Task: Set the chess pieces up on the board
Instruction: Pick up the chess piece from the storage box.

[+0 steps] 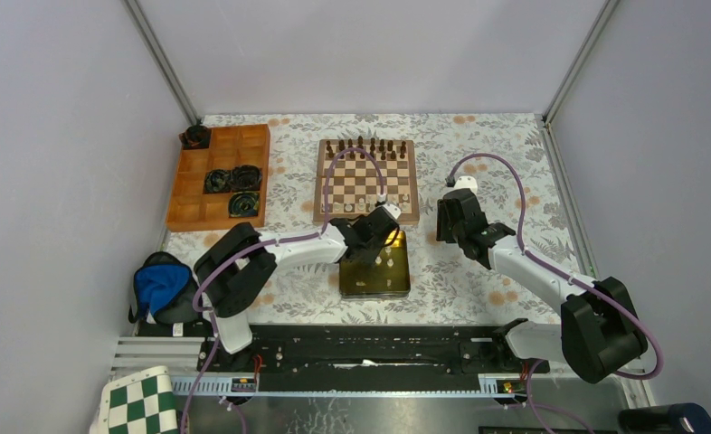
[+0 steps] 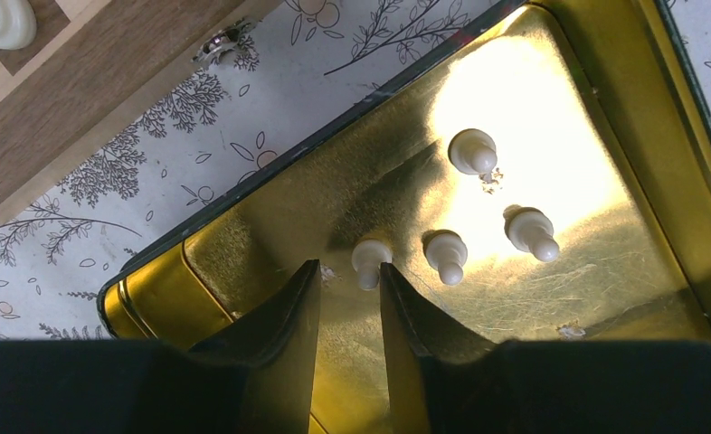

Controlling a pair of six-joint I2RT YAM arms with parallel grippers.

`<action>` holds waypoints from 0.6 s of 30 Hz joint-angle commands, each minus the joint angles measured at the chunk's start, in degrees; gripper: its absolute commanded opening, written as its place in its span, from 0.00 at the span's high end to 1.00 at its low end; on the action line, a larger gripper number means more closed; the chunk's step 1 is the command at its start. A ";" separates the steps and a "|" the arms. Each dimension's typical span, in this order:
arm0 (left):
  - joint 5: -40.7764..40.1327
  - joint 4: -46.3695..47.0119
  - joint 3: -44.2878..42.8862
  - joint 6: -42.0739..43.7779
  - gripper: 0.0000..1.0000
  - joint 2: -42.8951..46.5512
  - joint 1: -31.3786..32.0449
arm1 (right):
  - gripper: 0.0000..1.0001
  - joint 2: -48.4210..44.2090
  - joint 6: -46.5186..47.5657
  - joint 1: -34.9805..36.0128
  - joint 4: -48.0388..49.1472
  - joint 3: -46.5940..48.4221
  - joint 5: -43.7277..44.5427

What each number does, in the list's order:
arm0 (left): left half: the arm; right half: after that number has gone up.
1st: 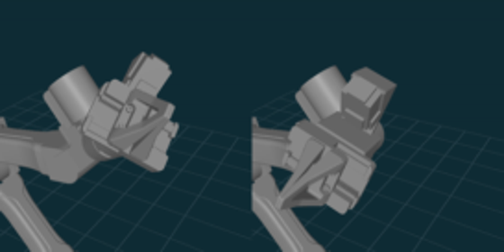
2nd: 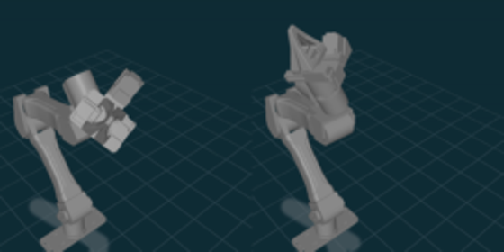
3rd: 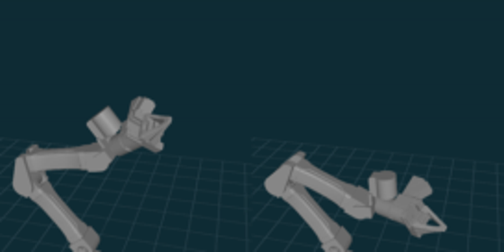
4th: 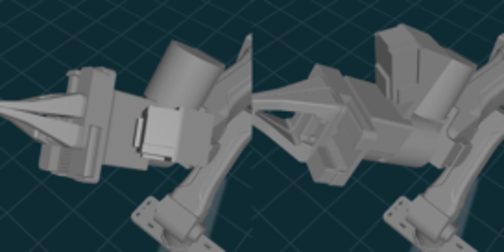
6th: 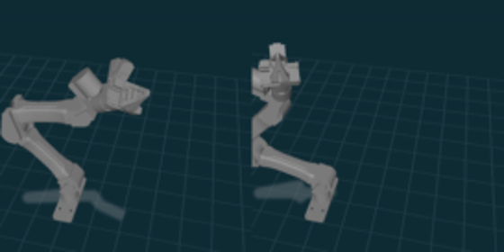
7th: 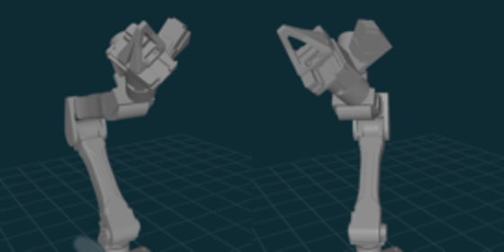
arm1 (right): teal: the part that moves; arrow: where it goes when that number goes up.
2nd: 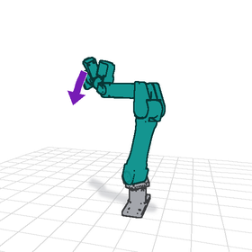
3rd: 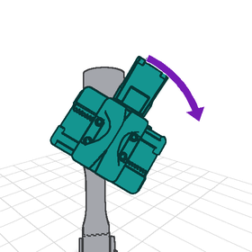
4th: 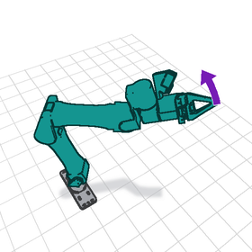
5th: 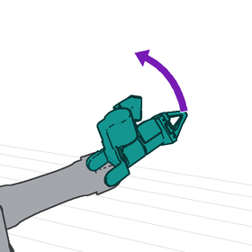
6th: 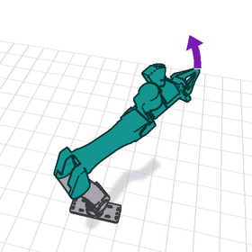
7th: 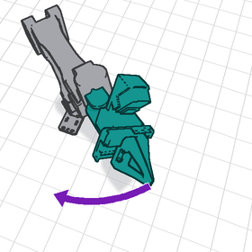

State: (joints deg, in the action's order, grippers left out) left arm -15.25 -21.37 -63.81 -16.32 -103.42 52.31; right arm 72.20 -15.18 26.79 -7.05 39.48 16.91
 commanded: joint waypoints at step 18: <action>3.90 3.33 -1.89 0.41 0.66 -0.52 -1.92 | 0.54 0.48 0.46 -0.55 0.45 1.91 0.85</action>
State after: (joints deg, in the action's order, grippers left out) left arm -11.81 -20.80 -63.86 -16.29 -103.42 51.16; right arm 72.40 -15.18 26.61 -7.05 39.48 16.91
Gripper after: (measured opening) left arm 0.352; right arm 0.462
